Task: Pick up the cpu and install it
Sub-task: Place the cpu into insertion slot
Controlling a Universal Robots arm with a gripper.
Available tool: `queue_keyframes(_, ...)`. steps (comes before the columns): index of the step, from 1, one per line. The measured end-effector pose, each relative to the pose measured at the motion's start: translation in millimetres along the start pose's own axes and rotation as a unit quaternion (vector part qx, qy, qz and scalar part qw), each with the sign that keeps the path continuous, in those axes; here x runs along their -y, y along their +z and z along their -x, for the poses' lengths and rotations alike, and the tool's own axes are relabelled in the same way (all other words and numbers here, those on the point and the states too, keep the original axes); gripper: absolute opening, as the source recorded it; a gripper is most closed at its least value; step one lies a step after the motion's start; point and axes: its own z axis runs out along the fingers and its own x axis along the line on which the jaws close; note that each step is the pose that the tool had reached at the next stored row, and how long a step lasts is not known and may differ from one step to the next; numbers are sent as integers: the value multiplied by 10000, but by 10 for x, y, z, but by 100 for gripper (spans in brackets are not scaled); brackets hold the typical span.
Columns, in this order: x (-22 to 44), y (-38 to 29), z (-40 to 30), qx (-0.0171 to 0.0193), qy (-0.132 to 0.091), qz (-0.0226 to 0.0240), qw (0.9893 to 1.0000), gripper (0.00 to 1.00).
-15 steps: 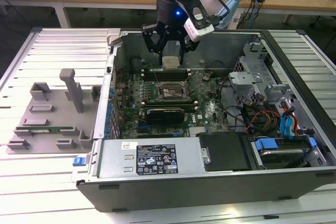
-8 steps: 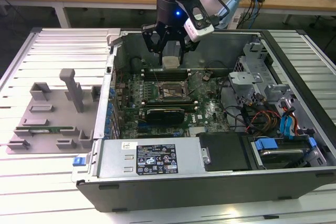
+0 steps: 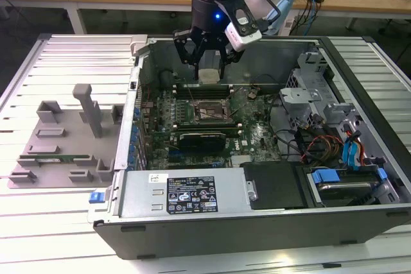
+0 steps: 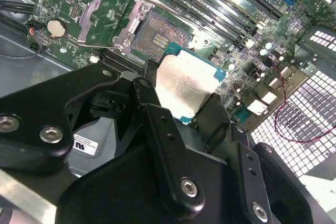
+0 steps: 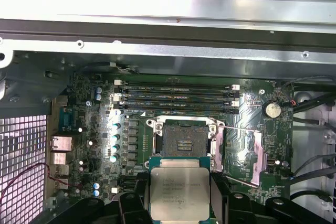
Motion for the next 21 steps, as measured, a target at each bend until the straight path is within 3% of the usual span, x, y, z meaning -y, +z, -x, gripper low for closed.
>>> queue_keyframes(7, -1, 0, 0, 7, 368, -1, 9993, 55)
queue_keyframes(13, -1, 0, 0, 13, 677, -1, 9977, 55)
queue_keyframes(21, -1, 0, 0, 20, 1068, -1, 9943, 55)
